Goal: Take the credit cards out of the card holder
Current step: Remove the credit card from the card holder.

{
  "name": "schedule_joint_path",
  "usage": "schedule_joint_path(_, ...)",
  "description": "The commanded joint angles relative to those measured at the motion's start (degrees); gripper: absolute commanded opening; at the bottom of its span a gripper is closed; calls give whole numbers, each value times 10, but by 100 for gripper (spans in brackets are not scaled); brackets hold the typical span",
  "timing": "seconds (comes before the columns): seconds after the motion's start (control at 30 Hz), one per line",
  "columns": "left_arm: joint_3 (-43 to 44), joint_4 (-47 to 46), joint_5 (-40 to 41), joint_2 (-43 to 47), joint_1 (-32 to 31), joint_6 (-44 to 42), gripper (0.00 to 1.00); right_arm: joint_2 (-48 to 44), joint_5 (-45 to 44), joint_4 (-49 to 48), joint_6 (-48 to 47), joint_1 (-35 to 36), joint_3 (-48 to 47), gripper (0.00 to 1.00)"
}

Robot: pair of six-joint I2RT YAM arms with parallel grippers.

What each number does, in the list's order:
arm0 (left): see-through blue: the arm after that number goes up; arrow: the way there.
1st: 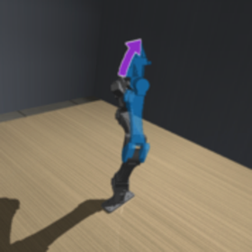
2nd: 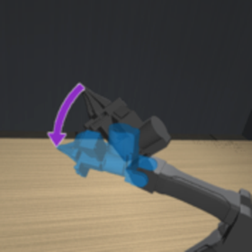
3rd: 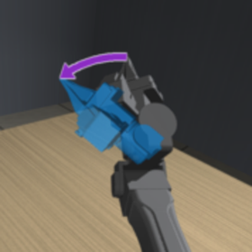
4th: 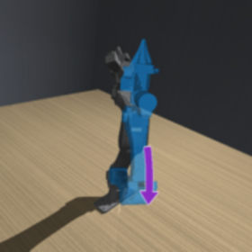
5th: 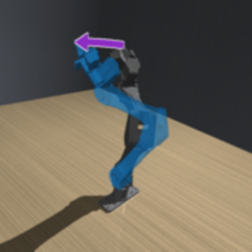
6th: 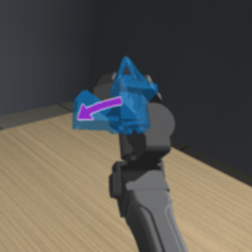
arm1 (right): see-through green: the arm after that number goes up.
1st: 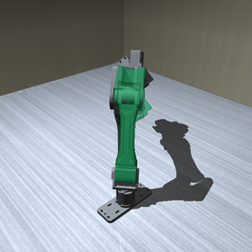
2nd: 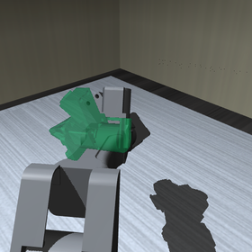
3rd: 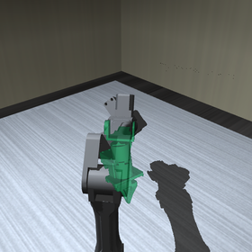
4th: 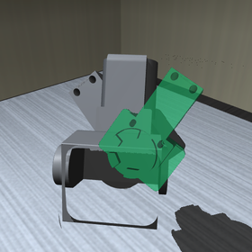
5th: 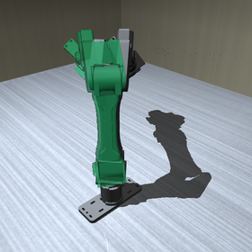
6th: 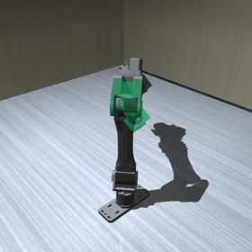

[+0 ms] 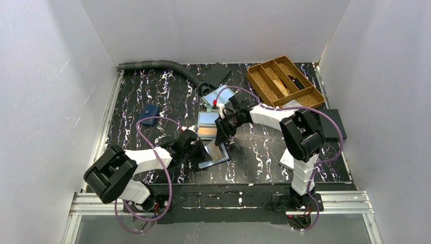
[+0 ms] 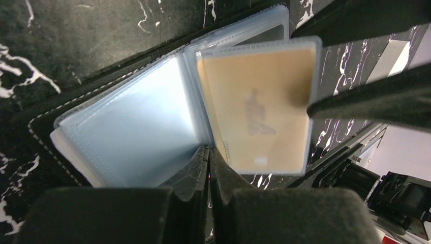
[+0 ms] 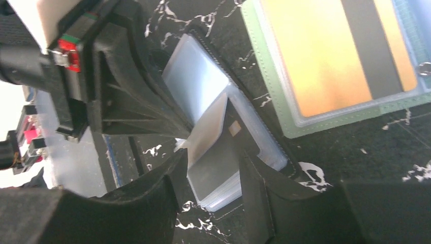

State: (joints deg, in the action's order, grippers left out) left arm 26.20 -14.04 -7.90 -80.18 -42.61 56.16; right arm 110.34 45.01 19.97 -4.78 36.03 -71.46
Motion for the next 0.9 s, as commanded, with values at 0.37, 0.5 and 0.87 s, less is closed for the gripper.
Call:
schedule_joint_path(0.37, -36, 41, 4, 44, 24, 5, 21, 32, 197, -1, 16, 43, 2, 47)
schedule_joint_path(0.5, -70, 42, -5, 110, 43, 28, 33, 44, 199, -14, 30, 56, 1, 47)
schedule_joint_path(0.87, -101, 35, -20, 170, 65, 53, 52, 54, 184, -7, 19, 78, -5, 48)
